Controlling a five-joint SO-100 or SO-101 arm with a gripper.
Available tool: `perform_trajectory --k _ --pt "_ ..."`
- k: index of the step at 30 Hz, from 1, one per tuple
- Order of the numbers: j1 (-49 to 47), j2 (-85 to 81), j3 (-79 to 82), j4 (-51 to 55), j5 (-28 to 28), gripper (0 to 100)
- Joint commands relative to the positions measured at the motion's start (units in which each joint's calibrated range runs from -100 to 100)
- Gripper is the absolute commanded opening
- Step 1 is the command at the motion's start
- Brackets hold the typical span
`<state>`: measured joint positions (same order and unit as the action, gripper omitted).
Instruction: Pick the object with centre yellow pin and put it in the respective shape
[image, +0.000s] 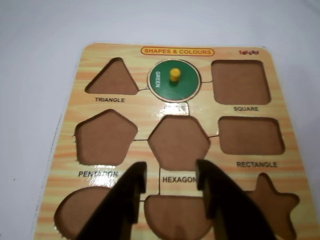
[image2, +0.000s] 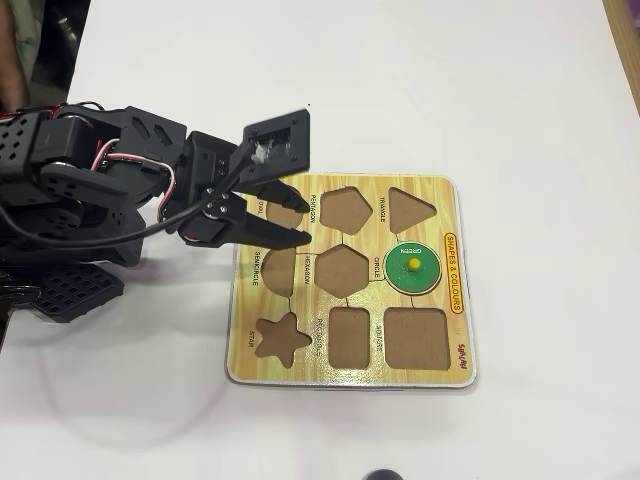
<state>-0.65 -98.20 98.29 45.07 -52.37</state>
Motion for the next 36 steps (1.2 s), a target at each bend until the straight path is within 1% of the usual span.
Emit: perform_trajectory --k 1,13,36 --pt "3.68 -0.3 0.45 3.16 0.64 12" --pt "4.66 -0.3 0.45 30.29 -0.09 12" --pt "4.46 -0.3 0.45 30.81 0.54 12"
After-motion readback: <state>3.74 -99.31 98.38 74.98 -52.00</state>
